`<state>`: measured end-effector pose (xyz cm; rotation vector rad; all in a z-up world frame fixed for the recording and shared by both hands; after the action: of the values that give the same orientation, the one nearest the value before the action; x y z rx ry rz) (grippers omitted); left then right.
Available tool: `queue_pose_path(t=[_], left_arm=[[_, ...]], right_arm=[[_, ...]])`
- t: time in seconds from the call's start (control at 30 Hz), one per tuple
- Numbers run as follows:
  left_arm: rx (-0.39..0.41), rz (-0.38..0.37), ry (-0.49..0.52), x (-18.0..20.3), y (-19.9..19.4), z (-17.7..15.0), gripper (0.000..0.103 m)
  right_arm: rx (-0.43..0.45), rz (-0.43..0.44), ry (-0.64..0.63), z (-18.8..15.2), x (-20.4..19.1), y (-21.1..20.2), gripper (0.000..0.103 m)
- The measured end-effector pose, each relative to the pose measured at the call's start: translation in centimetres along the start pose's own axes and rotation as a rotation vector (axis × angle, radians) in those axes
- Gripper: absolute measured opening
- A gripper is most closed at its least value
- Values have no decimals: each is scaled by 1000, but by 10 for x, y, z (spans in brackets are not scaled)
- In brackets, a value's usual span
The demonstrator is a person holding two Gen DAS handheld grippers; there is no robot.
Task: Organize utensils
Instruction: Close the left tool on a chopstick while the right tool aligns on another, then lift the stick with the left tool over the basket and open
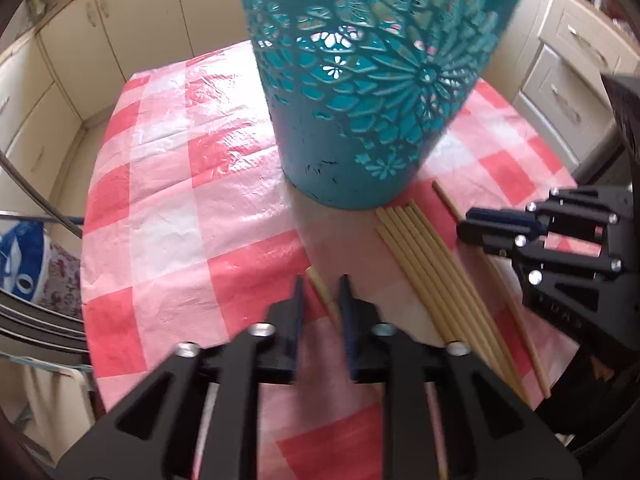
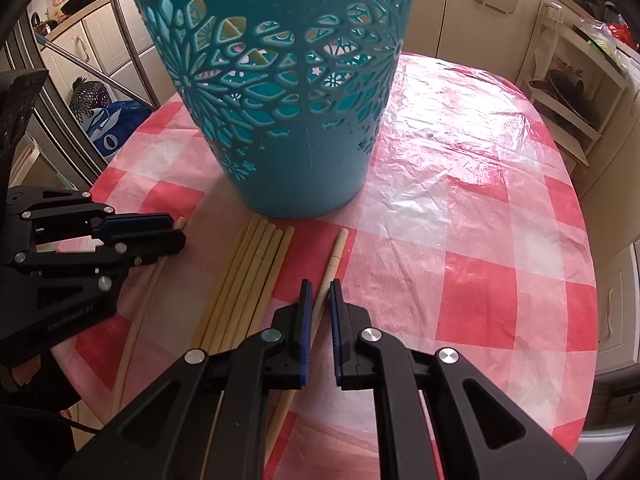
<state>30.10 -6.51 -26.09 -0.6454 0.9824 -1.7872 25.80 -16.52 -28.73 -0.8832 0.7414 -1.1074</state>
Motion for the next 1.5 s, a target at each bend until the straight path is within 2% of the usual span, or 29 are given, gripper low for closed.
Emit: queue_pose_path(t=[0.03, 0.27, 0.3, 0.33, 0.4, 0.47, 0.6, 0.7, 0.83, 1.0, 1.1, 1.2, 1.3, 1.37, 1.5], left_arm=[[-8, 15, 5, 1, -1, -1, 41], [-24, 31, 36, 5, -3, -6, 42], [-19, 34, 42, 5, -3, -6, 39], [-13, 18, 43, 6, -3, -6, 28], [-5, -2, 37, 12, -4, -6, 12], [15, -9, 31, 13, -2, -3, 10], [28, -77, -85, 6, 1, 4, 8], [35, -79, -136, -3, 0, 6, 7], [20, -49, -102, -4, 2, 4, 10], [27, 18, 0, 2, 4, 7, 11], [36, 18, 3, 2, 4, 10, 9], [49, -14, -49, -4, -2, 10, 7], [118, -72, -122, -15, -20, 23, 7], [193, -95, -163, -23, -38, 35, 5], [365, -85, -214, -42, -77, 58, 5]], right_arm=[[-1, 0, -3, 0, 0, 0, 10], [-3, -3, -10, 1, -1, 1, 11], [-4, -3, -11, 1, -1, 1, 11], [-4, -4, -12, 1, -1, 1, 11], [-4, -5, -13, 0, -1, 1, 11], [-4, -4, -13, 0, -1, 1, 11], [-6, -1, -13, 0, 0, 0, 11], [-10, 7, -4, -1, 3, 0, 11], [-11, 8, -1, -1, 4, 0, 12], [-7, 12, -21, 0, -1, 1, 23], [-6, 15, -19, 0, -1, 1, 23], [-2, 28, -3, 0, 1, 0, 20], [4, 23, 15, -1, 7, 0, 10], [5, 37, 37, -1, 10, -1, 9], [5, 33, 35, -1, 9, -1, 9]])
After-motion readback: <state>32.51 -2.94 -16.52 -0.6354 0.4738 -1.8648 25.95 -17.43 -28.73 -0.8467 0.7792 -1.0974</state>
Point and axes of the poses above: each gripper's, at about its wrist camera, not at the fingertips, and y roughly the way its jaws point, x to its right, z to its top, the point moved 10 cm from there along y, roughly the way its jaws point, and after that the axes turned 6 degrees about x, right-handed, at the moved point
